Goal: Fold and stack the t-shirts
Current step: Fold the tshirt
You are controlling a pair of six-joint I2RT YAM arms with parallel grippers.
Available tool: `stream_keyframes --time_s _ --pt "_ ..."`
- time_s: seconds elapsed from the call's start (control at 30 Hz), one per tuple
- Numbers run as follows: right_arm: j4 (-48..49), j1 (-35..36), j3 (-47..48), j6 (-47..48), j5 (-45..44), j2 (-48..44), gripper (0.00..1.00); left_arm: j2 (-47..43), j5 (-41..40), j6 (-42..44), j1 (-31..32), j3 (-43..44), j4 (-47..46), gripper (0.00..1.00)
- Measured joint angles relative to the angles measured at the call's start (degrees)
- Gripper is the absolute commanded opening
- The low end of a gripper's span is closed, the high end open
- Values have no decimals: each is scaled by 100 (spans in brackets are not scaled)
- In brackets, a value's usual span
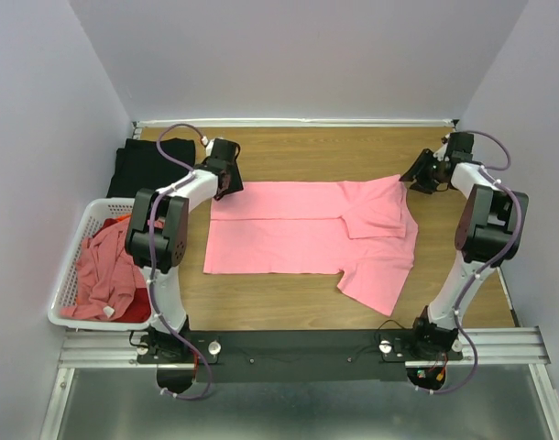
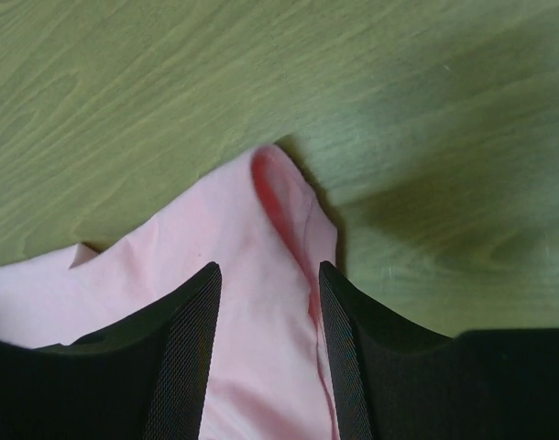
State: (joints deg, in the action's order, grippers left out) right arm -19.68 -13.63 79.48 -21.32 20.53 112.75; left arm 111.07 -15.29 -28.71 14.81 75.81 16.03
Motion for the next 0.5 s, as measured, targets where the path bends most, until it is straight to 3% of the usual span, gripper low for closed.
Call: stream_keyframes --time_s 0.3,0.5 --pt "341 0 551 151 452 686 45 516 173 -48 -98 385 92 66" --pt "509 0 737 120 671 1139 28 551 225 -92 -142 433 101 66"
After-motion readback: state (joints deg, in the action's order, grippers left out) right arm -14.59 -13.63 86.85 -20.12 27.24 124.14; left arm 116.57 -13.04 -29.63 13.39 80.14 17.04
